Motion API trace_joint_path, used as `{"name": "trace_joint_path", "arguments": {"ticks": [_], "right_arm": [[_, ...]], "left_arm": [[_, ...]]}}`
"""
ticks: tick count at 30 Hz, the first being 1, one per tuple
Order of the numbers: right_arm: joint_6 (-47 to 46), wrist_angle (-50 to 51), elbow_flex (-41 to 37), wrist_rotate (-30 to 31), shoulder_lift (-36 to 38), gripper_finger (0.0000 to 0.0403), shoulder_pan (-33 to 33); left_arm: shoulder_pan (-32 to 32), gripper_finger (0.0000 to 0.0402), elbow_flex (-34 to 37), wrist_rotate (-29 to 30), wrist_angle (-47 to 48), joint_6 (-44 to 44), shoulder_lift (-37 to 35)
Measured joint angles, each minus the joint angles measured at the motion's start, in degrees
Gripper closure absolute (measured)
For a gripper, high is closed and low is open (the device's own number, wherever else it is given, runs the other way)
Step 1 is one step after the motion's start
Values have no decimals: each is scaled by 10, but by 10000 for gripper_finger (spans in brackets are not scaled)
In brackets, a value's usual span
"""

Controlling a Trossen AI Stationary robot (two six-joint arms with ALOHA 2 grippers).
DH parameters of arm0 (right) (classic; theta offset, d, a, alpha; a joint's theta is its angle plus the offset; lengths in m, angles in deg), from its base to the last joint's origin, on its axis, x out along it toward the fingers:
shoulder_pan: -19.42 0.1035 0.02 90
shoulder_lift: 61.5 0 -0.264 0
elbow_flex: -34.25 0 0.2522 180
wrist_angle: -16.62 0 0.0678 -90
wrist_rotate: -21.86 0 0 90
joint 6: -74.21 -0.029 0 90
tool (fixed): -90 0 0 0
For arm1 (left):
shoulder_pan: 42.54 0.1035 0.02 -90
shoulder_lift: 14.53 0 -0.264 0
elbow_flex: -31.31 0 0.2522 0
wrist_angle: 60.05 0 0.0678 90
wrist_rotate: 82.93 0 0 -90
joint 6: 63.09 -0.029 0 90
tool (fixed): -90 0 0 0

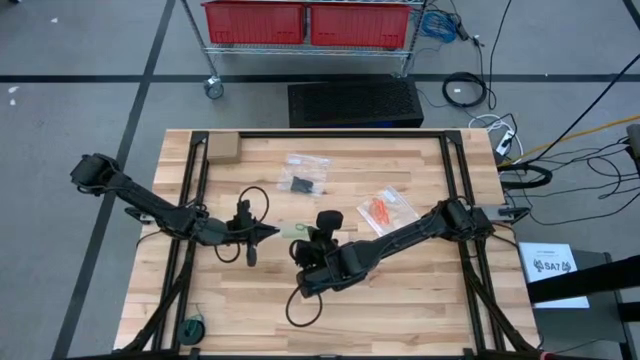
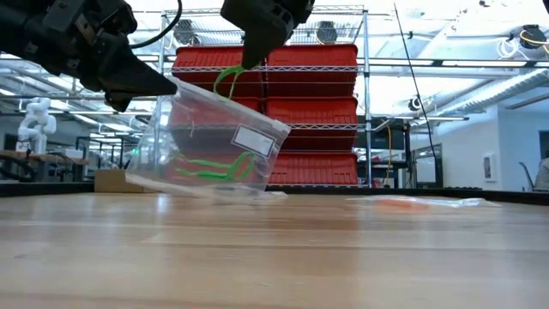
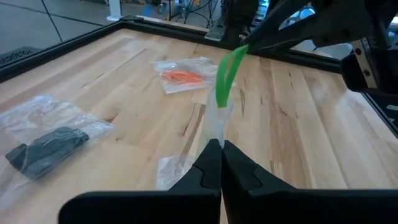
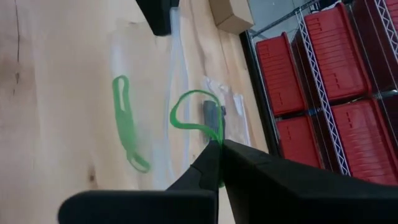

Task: Sort rubber bands
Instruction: Put the green rubber band into the transparent zip bag

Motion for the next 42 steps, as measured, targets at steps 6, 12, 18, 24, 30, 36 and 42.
{"name": "trace_joint_path", "arguments": {"ticks": [6,12,18,24,30,36,42], "right_arm": [[5,-7,0,-46,-3,403,-3],[27,-16,0,-92,-5,403,-9],[66,-41,0,-144,-5,403,-28],[117,-96,0,-204,-5,403,-53],[125,-98,0,-254,-5,403,-75],[121,-97,0,-256,-5,403,-91],[120,-96,0,-297,-5,403,-104]], "left_arm": [[0,401,0,0,0,0,0],[0,401,0,-1,0,4,0],[0,401,0,-17,0,6,0],[0,401,0,-29,1,8,0],[0,401,0,-32,1,9,0],[0,401,0,-36,3,9,0],[0,401,0,-40,3,9,0]]}}
